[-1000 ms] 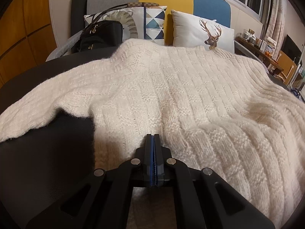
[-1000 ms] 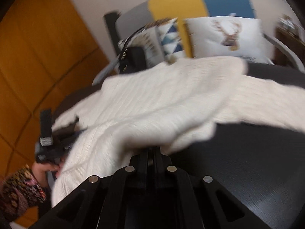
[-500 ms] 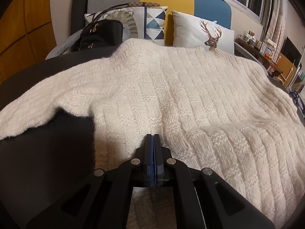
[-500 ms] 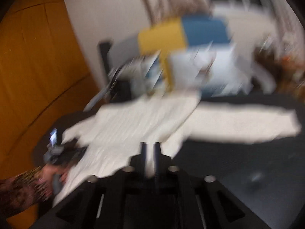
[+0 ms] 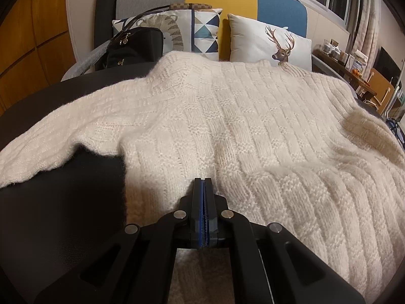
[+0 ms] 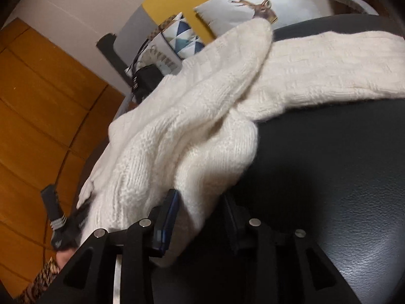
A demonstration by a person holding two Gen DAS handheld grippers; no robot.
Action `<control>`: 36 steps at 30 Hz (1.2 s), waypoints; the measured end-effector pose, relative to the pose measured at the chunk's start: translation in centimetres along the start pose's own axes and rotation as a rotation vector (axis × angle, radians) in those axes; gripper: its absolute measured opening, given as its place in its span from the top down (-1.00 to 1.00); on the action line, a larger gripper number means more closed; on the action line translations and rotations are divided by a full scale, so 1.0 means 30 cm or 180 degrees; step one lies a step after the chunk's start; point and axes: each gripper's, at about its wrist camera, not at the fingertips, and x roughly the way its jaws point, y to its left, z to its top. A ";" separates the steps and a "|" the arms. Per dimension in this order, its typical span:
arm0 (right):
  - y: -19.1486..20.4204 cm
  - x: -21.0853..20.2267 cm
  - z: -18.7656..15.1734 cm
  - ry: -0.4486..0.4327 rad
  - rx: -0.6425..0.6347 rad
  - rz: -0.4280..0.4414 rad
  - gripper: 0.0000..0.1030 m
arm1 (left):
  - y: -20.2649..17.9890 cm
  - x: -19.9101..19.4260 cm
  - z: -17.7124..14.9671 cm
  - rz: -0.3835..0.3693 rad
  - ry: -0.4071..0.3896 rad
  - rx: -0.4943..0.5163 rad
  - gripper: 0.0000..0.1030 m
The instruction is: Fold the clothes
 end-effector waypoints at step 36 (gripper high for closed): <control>-0.048 -0.292 -0.367 -0.0038 -0.0143 -0.0123 0.40 | -0.197 -0.210 -0.044 -0.0406 0.0029 0.0132 0.47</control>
